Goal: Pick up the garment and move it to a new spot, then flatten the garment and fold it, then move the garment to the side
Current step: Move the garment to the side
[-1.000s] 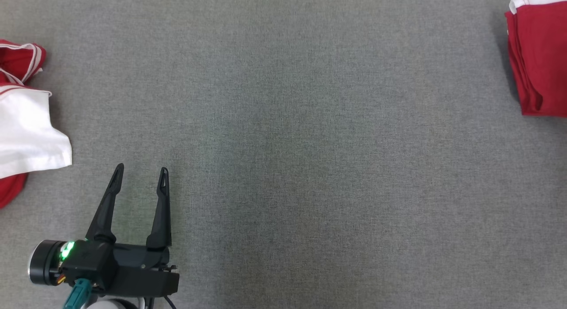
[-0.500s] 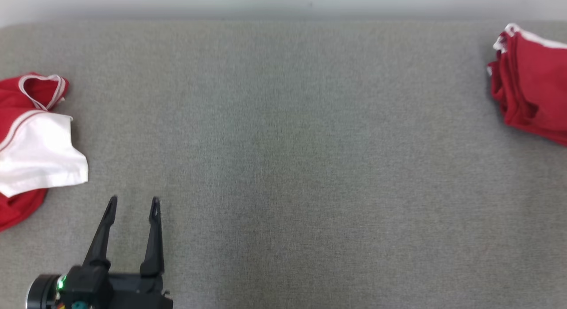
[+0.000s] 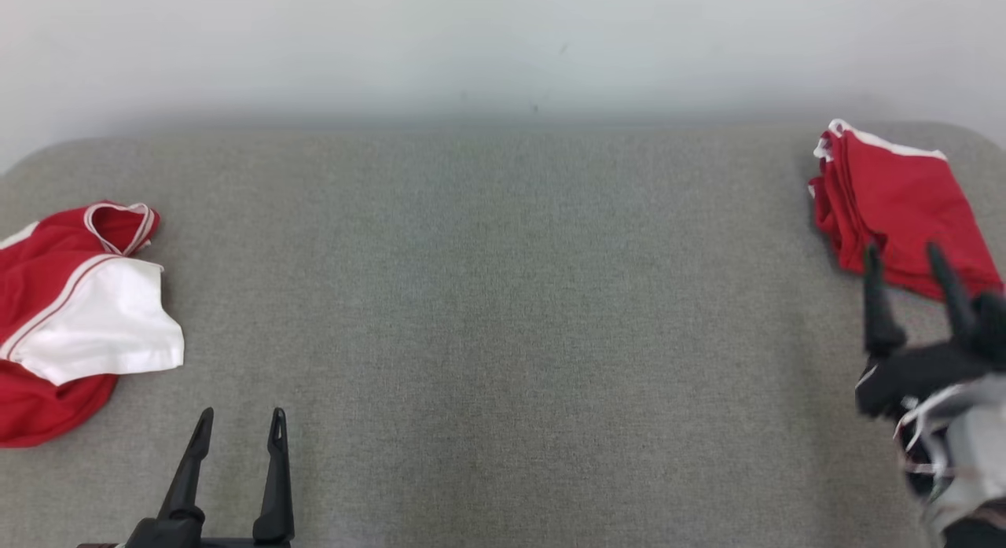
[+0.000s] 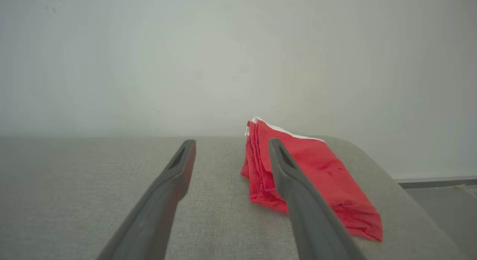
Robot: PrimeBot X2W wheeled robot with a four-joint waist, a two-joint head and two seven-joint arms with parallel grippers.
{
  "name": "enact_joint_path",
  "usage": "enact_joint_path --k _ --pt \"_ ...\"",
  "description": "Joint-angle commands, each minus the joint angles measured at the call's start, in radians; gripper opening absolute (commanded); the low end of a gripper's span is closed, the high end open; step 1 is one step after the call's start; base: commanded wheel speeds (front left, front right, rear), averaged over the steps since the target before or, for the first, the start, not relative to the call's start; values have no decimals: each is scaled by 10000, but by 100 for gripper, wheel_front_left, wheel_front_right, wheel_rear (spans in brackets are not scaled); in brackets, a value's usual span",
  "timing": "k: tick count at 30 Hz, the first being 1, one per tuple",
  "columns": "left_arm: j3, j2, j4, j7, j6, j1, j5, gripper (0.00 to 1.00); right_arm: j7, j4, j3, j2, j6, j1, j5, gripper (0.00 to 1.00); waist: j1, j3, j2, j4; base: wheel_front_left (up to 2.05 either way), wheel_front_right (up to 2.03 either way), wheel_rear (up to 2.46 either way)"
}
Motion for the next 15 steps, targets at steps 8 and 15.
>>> enact_joint_path --k 8,15 --pt "-157 -72 126 -32 29 288 119 100 1 -2271 -602 1823 -18 2389 -812 100 3 -554 1 126 0 0 0" --pt "-224 -86 213 -32 132 536 89 100 1 -3725 -309 2623 -18 3698 -1061 100 3 -871 1 140 0 0 0"
